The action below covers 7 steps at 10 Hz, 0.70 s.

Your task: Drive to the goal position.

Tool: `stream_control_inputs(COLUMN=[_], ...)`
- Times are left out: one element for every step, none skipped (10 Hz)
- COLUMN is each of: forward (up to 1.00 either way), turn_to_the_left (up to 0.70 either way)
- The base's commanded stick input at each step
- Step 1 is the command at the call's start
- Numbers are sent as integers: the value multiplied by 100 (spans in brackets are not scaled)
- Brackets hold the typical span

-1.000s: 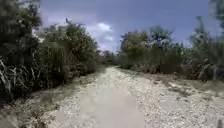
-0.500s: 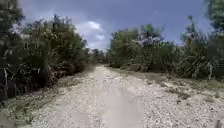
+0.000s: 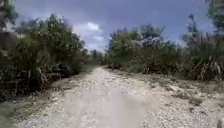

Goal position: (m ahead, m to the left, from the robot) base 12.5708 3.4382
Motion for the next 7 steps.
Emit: stream_control_inputs(forward=[50,50,50,50,50,50,50], turn_to_the_left=[0,0,0,0,0,0,0])
